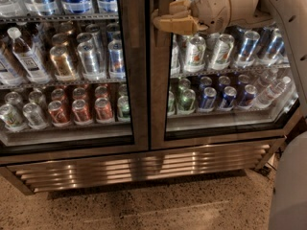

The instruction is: Open right fridge door

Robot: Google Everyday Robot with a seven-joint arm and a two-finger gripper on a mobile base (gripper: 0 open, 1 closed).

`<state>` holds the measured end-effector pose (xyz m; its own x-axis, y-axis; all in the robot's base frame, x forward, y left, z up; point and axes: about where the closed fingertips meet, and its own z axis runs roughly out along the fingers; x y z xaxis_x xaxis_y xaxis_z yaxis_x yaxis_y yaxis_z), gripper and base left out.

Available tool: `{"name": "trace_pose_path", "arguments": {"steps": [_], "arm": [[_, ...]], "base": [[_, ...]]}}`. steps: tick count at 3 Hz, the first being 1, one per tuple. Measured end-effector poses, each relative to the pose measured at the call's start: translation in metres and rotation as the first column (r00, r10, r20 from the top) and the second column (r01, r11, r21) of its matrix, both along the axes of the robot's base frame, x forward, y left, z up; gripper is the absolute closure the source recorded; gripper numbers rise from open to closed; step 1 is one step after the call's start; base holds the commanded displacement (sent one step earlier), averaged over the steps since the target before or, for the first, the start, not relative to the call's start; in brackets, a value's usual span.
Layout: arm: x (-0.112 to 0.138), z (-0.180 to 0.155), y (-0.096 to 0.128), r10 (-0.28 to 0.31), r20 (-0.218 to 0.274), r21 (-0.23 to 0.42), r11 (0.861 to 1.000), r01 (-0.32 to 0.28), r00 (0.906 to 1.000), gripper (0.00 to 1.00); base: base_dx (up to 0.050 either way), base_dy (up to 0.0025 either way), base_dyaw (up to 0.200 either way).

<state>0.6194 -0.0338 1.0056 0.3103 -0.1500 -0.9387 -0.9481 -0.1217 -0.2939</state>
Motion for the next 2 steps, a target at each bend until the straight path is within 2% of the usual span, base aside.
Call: {"name": "trace_pose_path", "arguments": {"steps": [1, 2], "arm": [[-0.001, 0.001, 0.002, 0.0, 0.0, 0.0, 1.0, 0.0, 1.0, 1.0], [0.004, -0.002, 0.019, 0.046, -0.006, -0.005, 0.999, -0.046, 0.9989, 1.0]], "base": [[0.0, 0.0, 0.0], [0.0, 0.0, 0.0]]}}
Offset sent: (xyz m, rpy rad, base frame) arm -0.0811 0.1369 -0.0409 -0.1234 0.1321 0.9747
